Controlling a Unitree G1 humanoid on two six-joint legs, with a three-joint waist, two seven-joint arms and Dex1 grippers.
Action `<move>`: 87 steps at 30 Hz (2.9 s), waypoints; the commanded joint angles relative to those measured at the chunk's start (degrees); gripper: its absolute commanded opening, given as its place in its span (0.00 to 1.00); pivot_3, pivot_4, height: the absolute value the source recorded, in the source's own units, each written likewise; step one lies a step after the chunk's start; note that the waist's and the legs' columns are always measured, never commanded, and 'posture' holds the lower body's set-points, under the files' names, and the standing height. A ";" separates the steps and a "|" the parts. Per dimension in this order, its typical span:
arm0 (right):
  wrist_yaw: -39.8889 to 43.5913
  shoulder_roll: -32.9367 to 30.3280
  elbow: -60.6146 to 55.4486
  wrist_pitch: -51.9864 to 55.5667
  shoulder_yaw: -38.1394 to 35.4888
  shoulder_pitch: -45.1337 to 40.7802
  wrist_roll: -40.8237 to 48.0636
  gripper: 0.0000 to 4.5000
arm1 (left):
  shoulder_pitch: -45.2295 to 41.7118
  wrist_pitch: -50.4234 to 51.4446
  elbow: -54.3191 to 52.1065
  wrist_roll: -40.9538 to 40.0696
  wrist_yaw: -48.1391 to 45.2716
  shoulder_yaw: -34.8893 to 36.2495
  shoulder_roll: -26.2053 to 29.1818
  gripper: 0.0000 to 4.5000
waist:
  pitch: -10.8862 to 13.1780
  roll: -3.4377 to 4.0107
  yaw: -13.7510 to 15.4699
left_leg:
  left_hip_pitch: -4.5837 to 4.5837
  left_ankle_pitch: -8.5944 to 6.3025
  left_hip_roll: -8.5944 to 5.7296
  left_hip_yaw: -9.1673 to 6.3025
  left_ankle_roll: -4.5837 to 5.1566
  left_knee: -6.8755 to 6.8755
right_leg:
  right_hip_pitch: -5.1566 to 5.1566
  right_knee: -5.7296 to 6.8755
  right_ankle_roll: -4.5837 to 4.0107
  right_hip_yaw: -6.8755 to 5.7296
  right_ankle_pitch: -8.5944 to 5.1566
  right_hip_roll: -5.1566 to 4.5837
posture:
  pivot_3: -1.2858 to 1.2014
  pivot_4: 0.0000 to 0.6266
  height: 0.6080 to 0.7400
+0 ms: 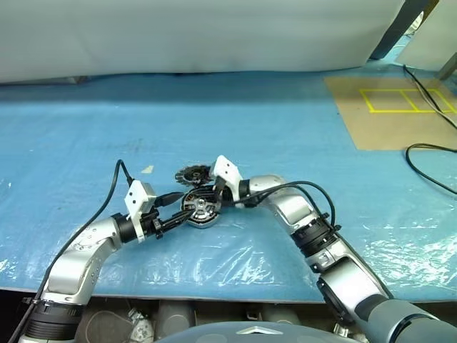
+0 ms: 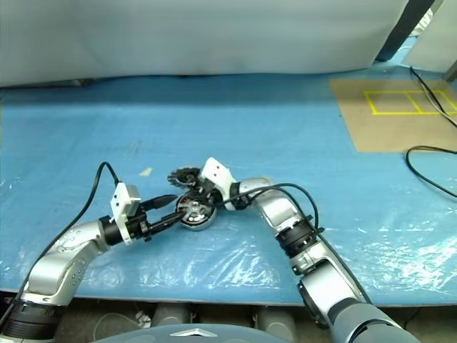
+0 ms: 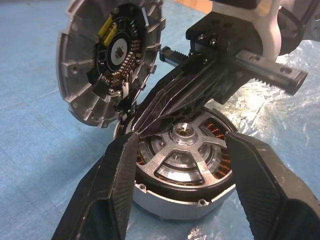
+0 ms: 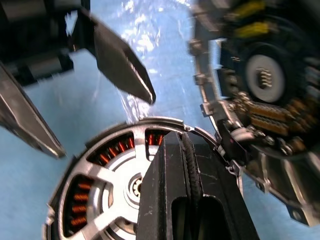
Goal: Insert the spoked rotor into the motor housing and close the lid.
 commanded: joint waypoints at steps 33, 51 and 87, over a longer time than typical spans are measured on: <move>1.95 -13.25 -22.36 26.04 -19.04 12.80 24.76 0.00 | -37.72 -6.97 38.14 -0.92 -2.24 6.82 -7.60 0.44 | 0.06 -0.06 1.66 | -0.71 0.10 -0.23 -0.07 0.15 0.33 | -0.44 0.03 0.41 0.04 0.28 0.00 | 0.52 0.24 1.00; 2.69 -23.78 -28.64 27.69 -24.54 30.20 27.97 0.00 | -40.20 -9.45 43.29 5.67 -21.28 -4.92 -11.92 0.00 | 0.07 -0.07 3.86 | -1.03 0.09 -0.14 -0.17 0.13 0.24 | -0.51 -0.04 0.50 -0.09 0.33 -0.02 | 0.52 0.24 1.00; -4.13 -21.25 -36.20 33.24 -22.82 14.75 31.00 0.00 | -24.17 -20.42 29.13 15.27 -30.46 -17.32 -2.17 0.00 | 0.03 0.03 2.96 | -0.30 0.09 -0.08 -0.04 0.15 0.12 | -0.20 -0.14 0.47 0.06 0.29 -0.08 | 0.52 0.24 1.00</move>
